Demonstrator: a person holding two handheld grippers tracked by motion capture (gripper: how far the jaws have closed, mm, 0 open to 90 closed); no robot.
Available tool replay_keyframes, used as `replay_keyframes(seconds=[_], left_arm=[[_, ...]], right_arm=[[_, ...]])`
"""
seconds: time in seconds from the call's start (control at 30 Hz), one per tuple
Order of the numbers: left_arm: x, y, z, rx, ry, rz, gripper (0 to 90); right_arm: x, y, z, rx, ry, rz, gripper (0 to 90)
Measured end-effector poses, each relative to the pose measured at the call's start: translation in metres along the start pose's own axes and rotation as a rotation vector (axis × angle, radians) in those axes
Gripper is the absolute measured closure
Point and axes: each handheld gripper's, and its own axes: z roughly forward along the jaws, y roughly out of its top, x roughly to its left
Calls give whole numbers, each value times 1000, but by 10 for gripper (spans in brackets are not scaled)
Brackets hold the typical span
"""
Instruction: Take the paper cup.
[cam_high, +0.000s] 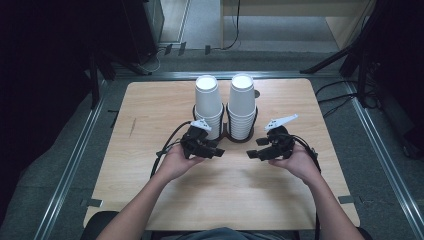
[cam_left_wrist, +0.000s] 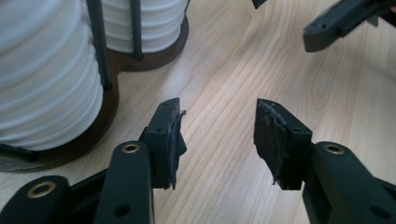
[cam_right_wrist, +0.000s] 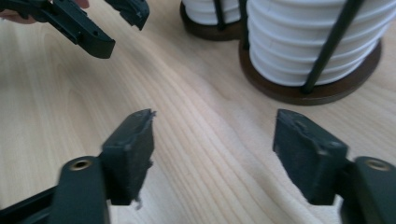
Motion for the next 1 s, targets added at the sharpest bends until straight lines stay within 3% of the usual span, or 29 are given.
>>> replay_keyframes(seconds=[0.1, 0.23, 0.43, 0.57, 0.73, 0.83, 1.0], left_arm=[[-3, 1, 0, -5, -9, -5, 506], [-5, 2, -3, -34, 8, 3, 606], [-5, 2, -2, -30, 15, 4, 719], [-8, 5, 0, -23, 1, -3, 705], [-7, 6, -1, -36, -22, -11, 712], [-6, 8, 2, -21, -12, -1, 713], [-10, 10, 8, -17, 11, 28, 699]], right_arm=[[-1, 2, 1, 21, 38, -2, 357], [2, 2, 0, 28, 24, -50, 379], [6, 2, -1, 19, 17, -70, 402], [7, 0, -1, 36, 18, -62, 445], [8, 1, -1, 43, 22, -78, 438], [8, 5, -3, 44, 13, -90, 418], [6, 12, -10, 12, 9, -69, 389]])
